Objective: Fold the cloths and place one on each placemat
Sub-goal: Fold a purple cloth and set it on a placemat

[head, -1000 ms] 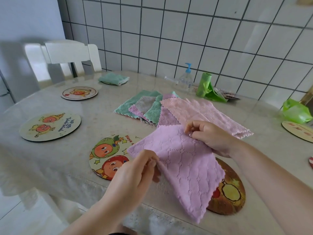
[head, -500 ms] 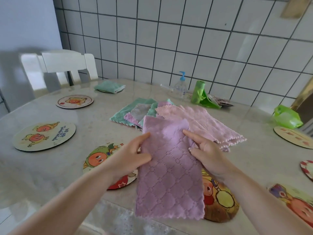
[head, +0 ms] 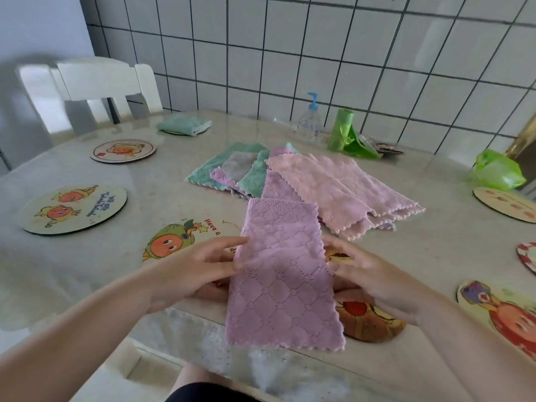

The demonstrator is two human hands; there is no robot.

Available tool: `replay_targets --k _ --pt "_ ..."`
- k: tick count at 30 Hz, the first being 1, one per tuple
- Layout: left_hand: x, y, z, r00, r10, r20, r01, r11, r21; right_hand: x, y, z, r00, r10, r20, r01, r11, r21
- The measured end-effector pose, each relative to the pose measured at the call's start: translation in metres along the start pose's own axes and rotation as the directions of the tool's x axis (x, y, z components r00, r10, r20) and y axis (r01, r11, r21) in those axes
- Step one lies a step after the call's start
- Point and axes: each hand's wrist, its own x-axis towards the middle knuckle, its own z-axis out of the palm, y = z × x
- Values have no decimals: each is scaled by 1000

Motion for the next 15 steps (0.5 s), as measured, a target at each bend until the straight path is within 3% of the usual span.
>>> replay_targets --k 3,9,13,15 --pt "-6 -3 6 1000 0 0 0 997 74 -5 -1 2 999 5 54 -4 1000 -16" --pt "-11 -2 13 998 -62 -33 61 998 -28 -13 -4 8 996 83 21 -83 997 -5" --pt "-31 -8 9 994 -73 80 50 963 266 -30 0 16 988 145 56 -138 984 -113" --pt "-39 -13 8 996 7 87 -56 822 566 -36 2 18 997 65 43 -49 951 -304"
